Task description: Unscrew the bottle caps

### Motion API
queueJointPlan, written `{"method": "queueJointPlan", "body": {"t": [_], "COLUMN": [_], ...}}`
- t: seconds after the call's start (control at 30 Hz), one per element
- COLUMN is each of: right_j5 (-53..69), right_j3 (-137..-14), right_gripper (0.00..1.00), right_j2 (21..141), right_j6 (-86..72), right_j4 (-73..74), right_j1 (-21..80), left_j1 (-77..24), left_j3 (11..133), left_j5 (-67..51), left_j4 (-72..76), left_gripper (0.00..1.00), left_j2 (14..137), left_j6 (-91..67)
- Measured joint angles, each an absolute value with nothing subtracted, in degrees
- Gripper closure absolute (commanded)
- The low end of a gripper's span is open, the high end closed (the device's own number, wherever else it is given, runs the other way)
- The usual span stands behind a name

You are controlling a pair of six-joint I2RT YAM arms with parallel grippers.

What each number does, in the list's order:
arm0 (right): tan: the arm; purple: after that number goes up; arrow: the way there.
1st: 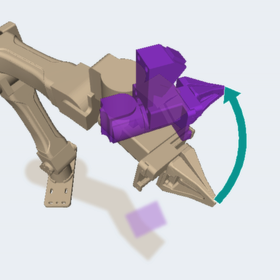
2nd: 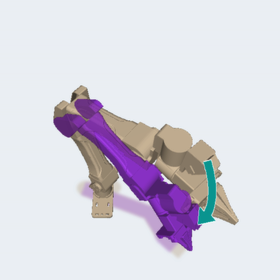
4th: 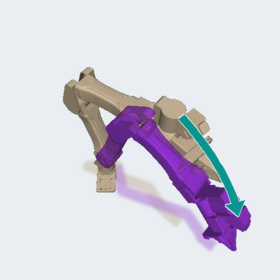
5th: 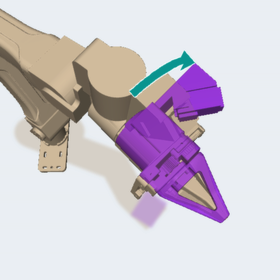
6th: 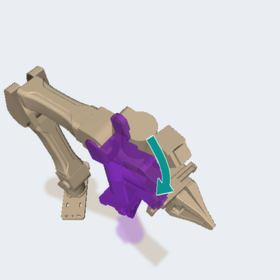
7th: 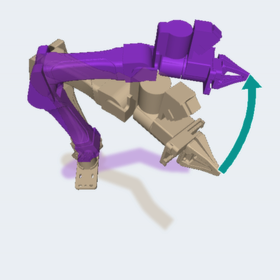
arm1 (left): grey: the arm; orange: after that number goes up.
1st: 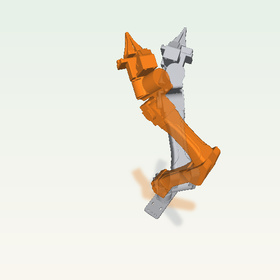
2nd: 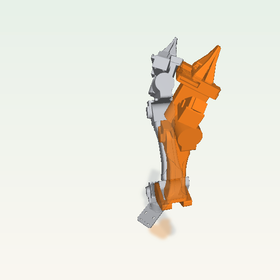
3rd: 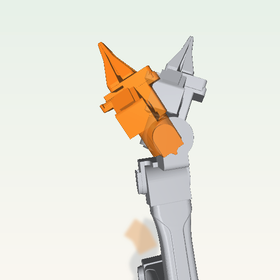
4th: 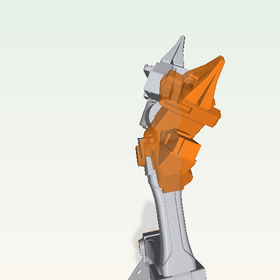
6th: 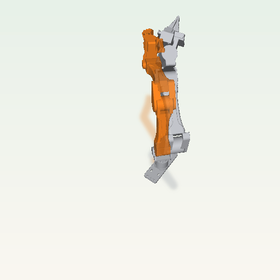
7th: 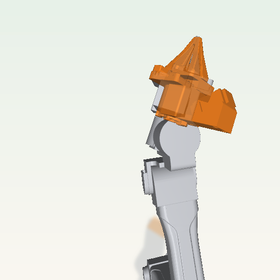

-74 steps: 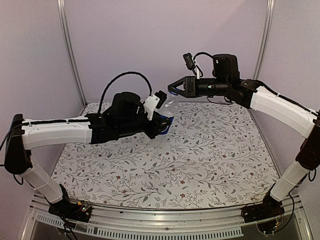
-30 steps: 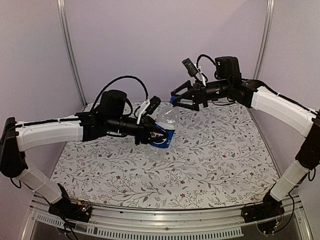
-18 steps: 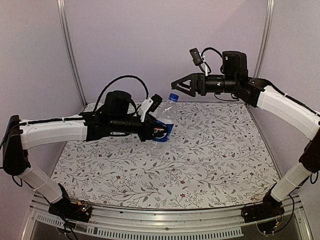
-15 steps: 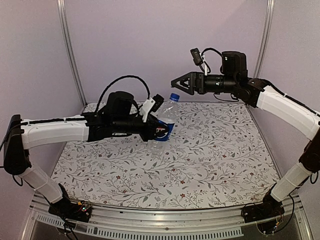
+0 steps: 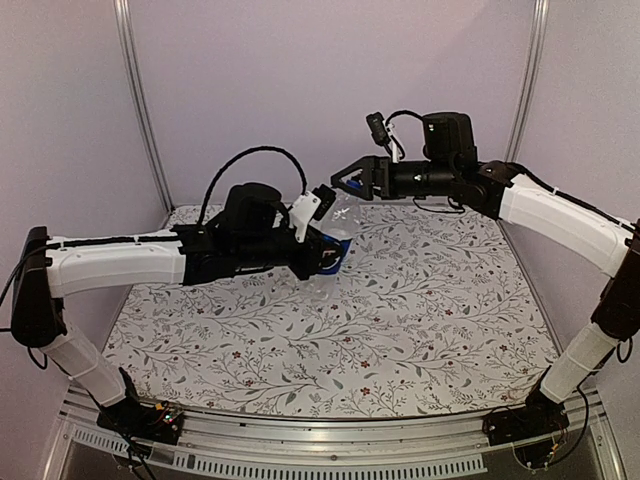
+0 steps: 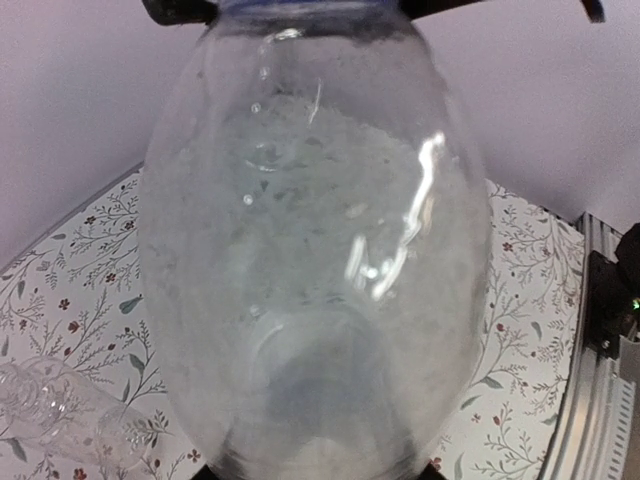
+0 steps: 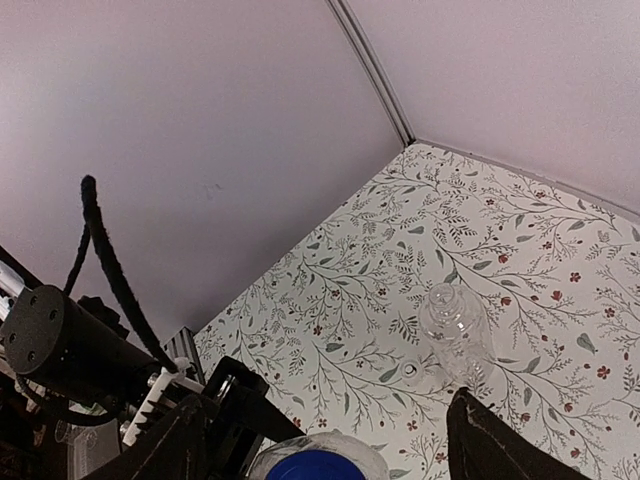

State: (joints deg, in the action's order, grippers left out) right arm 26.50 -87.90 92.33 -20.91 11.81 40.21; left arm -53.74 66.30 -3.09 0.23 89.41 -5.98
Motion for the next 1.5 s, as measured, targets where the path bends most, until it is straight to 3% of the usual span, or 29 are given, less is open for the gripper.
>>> {"method": "queueJointPlan", "body": {"t": [0.63, 1.1, 1.3, 1.5], "right_j5": [25.8, 26.09, 33.52, 48.77], "right_j3": [-87.9, -87.72, -85.62, -85.1], "right_gripper": [0.59, 0.97, 0.95, 0.93], "right_j2": [92.36, 92.36, 91.77, 91.68], "right_j6": [-20.53, -19.07, -13.52, -3.27], "right_j4": [11.97, 11.92, 10.26, 10.5], "right_j1": [40.42, 40.42, 39.44, 38.79], "left_j1": [-53.78, -53.84, -53.19, -50.0], "left_j3": [66.3, 66.28, 65.52, 63.75], "left_j5": [-0.6, -0.62, -6.37, -24.4], "left_j4": [0.05, -0.08, -0.95, -3.38], "left_gripper": [0.71, 0.72, 0.71, 0.7], "left_j2": [89.69, 89.69, 88.9, 86.3], "left_j6": [-5.63, -5.23, -3.36, -1.67]}}
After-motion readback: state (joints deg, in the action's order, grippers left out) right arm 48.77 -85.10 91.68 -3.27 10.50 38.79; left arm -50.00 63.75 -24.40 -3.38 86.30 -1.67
